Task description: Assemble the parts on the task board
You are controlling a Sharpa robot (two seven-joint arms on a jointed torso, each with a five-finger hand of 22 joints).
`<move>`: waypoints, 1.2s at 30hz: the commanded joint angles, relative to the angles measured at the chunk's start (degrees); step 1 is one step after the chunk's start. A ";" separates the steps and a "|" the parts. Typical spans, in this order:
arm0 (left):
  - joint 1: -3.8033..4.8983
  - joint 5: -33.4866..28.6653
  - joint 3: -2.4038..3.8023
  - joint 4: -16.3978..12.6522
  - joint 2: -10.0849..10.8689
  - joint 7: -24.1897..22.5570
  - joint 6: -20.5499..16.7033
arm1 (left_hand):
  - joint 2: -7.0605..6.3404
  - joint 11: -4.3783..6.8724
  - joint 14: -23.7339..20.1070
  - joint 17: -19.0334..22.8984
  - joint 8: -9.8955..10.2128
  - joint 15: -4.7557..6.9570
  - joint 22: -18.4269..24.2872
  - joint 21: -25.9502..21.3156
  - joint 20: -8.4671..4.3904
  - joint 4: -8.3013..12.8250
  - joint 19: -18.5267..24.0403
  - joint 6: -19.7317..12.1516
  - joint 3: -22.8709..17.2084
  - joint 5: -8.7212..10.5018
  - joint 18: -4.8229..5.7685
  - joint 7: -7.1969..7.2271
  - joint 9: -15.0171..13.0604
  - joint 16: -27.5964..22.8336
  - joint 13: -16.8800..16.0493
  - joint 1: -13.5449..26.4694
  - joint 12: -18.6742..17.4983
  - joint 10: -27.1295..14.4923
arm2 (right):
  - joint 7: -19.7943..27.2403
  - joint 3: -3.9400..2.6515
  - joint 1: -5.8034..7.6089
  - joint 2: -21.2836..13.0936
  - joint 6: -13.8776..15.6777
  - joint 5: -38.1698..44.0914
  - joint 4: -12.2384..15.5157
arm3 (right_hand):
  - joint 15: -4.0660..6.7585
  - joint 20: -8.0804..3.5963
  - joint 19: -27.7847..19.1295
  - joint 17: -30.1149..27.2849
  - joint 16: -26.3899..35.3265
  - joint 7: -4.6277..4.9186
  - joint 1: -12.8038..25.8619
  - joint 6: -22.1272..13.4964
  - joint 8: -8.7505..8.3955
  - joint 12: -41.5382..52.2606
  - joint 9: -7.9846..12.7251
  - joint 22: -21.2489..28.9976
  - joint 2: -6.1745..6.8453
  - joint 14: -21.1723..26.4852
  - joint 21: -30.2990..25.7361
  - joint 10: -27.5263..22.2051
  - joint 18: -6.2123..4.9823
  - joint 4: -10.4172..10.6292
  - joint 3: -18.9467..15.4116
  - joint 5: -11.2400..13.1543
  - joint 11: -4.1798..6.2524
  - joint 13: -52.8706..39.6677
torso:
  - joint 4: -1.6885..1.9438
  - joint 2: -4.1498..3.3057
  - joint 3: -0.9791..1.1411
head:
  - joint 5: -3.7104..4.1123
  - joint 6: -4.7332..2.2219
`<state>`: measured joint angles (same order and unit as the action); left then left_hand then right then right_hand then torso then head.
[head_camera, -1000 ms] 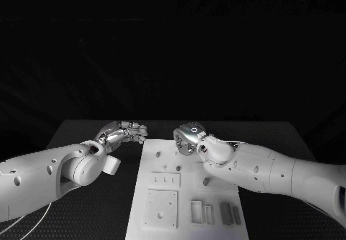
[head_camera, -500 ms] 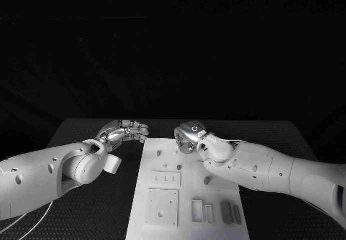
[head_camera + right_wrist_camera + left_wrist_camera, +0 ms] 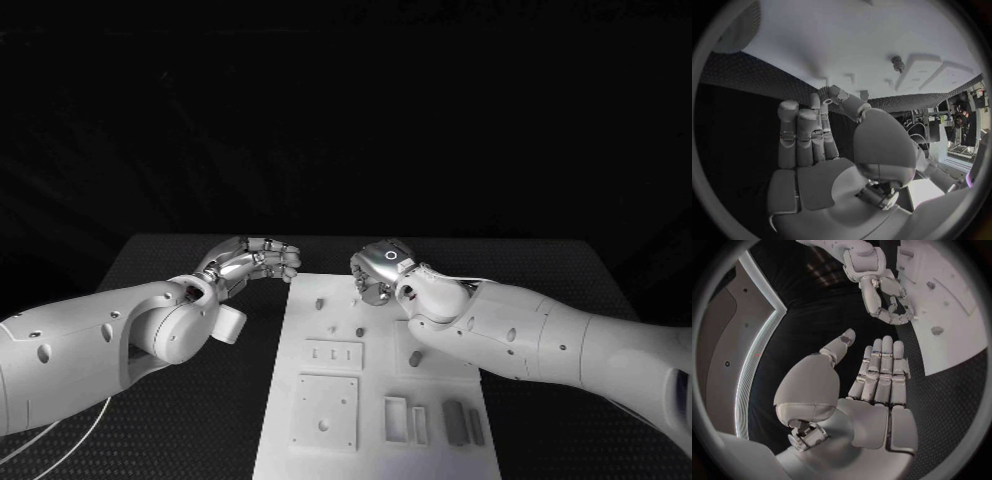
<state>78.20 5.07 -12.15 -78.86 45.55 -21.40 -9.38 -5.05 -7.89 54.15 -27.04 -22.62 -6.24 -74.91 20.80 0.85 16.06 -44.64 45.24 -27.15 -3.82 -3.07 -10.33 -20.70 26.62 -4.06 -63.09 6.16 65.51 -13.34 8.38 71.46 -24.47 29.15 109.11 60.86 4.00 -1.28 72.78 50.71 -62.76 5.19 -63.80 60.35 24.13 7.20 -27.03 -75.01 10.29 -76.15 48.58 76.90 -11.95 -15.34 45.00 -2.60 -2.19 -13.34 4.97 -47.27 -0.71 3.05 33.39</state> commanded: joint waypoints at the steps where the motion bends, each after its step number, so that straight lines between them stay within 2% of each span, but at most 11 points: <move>1: 0.05 -0.22 0.06 -0.08 -0.17 -0.36 0.86 | -0.02 -0.29 -0.02 -0.07 0.27 -0.29 -0.88 -0.32 -0.08 0.31 0.36 0.10 0.11 0.35 -0.49 -0.38 0.06 -0.24 0.04 0.13 -0.34 -0.04 | 0.86 0.00 -0.03 0.30 -1.26 0.14 -0.24 | 0.26 -0.50 0.10 -0.09 -0.36 -0.02 -0.52 0.43 0.11 -0.08 -0.04 -1.08 -0.10 -0.04 0.34 0.25 -3.05 0.02 0.34 -0.17 0.07 0.01 | 0.02 0.01 -0.02 | -0.27 0.18; 8: 0.05 -0.22 0.07 -0.12 -0.11 -0.34 0.81 | -0.02 -0.29 -0.02 -0.08 0.28 -0.29 -0.88 -0.32 -0.08 0.31 0.37 0.10 0.11 0.35 -0.49 -0.38 0.06 -0.25 0.03 0.12 -0.36 -0.04 | 1.11 0.03 -0.05 0.50 -1.62 -0.24 -0.48 | 0.25 -0.49 0.07 -0.12 -0.37 -0.01 -0.51 0.41 0.07 -0.13 -0.04 -1.07 -0.08 -0.02 0.35 0.24 -3.05 0.08 0.42 -0.17 0.06 -0.01 | 0.02 -0.10 -0.02 | -0.46 0.19; 19: 0.05 -0.23 0.08 -0.01 -0.18 -0.33 0.80 | -0.01 -0.30 -0.01 -0.12 0.30 -0.30 -0.89 -0.32 -0.07 0.31 0.37 0.11 0.10 0.35 -0.50 -0.38 0.06 -0.31 0.03 0.09 -0.41 -0.02 | 1.39 0.03 -0.05 0.53 -1.70 -0.57 0.19 | 0.23 -0.46 0.00 -0.18 -0.39 0.00 -0.47 0.41 0.00 -0.21 -0.06 -1.05 -0.01 0.00 0.38 0.23 -3.05 0.20 0.54 -0.17 0.04 -0.06 | -0.06 -0.10 -0.08 | -0.35 0.35; 36: 0.06 -0.23 0.13 -0.08 -0.12 -0.33 0.75 | -0.03 -0.30 0.00 -0.18 0.34 -0.30 -0.89 -0.33 -0.06 0.30 0.38 0.12 0.11 0.36 -0.50 -0.39 0.05 -0.38 0.02 0.07 -0.47 0.01 | 1.33 0.05 -0.05 0.85 -2.22 -0.75 -0.68 | 0.21 -0.43 -0.08 -0.25 -0.41 0.01 -0.42 0.38 -0.10 -0.33 -0.08 -1.03 0.14 0.03 0.41 0.21 -3.05 0.30 0.65 -0.17 0.02 -0.12 | -0.09 -0.07 -0.12 | -0.28 0.38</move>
<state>78.21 5.05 -12.09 -78.81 45.52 -21.33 -9.37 -5.05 -7.89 54.15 -27.14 -22.62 -6.24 -74.93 20.80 0.85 16.06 -44.64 45.24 -27.15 -3.82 -2.93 -10.33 -20.71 26.62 -4.07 -63.09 5.96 65.51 -12.29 8.44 71.43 -23.76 27.73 108.25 60.28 3.99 -1.48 72.77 50.55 -62.97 5.23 -63.75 60.47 23.90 6.98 -27.04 -75.01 10.34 -76.15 48.79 76.83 -11.95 -15.02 45.30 -2.62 -2.15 -13.38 4.89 -47.33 -0.81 2.72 33.80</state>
